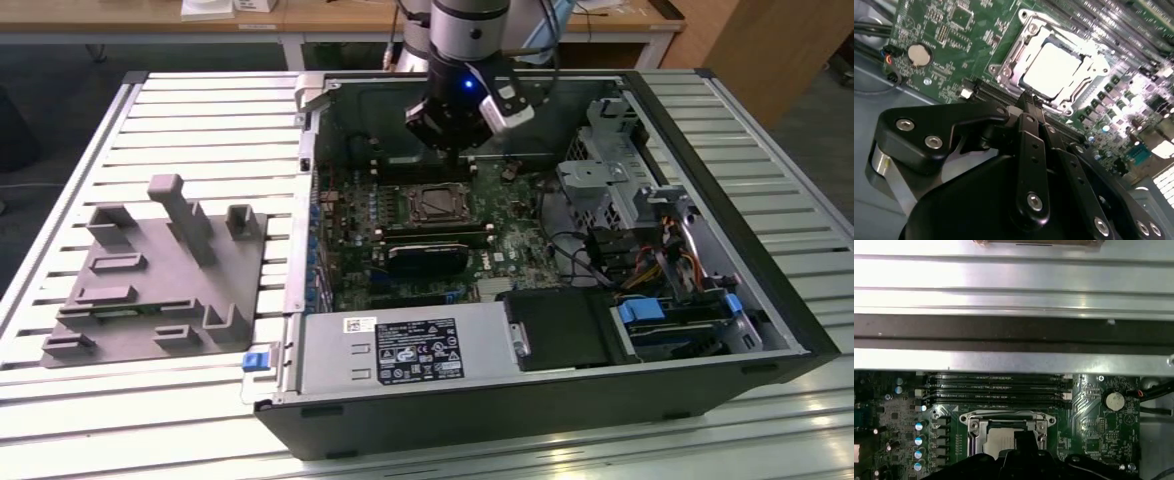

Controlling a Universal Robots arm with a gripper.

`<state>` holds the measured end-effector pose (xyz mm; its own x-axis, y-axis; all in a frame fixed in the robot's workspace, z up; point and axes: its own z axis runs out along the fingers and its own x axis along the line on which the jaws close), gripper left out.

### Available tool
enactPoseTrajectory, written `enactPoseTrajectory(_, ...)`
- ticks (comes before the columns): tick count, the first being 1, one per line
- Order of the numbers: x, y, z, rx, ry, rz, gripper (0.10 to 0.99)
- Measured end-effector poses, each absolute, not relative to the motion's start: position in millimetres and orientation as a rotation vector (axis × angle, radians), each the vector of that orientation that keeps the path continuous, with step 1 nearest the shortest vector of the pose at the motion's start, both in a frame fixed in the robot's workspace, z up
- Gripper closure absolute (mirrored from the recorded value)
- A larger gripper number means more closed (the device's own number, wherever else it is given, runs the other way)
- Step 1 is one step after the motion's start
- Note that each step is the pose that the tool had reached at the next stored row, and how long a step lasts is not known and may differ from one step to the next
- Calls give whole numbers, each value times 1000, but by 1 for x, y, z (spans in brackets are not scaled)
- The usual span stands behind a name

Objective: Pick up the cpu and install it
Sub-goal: 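Install the second cpu locking lever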

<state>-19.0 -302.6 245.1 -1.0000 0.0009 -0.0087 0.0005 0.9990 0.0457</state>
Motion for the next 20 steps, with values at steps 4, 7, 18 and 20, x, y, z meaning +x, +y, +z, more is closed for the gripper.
enactPoseTrajectory(4, -19, -314, 245, 1, 3132, 72, 980)
enactPoseTrajectory(7, -19, -321, 244, 1, 3132, 72, 980)
enactPoseTrajectory(18, -19, -345, 235, 1, 3137, 72, 980)
enactPoseTrajectory(20, -19, -349, 235, 1, 3137, 72, 980)
